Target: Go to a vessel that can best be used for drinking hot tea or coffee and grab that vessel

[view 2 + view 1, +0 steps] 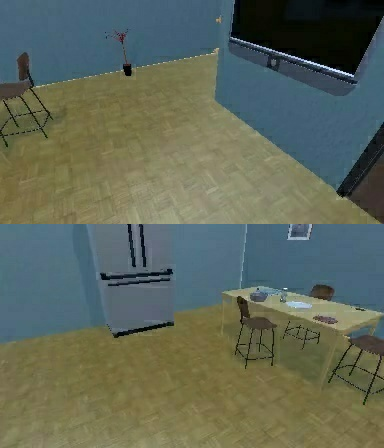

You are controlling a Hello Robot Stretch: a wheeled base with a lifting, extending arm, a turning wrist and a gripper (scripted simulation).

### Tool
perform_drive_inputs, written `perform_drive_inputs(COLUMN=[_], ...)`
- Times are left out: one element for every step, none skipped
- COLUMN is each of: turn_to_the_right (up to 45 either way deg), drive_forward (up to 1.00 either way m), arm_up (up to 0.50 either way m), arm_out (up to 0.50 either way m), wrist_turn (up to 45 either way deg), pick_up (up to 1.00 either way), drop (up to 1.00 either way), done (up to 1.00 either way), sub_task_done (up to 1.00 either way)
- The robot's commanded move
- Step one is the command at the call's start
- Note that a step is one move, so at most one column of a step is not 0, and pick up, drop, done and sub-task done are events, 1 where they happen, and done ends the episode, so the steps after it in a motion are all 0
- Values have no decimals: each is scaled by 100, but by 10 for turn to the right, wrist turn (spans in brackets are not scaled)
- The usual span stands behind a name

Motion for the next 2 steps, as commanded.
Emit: perform_drive_inputs(turn_to_the_right=[-300,0], drive_forward=[0,100], arm_up=[0,0], arm_out=[0,0], wrist_turn=[0,0], pick_up=[0,0], drop=[0,0], done=[0,0], sub_task_done=[0,0])
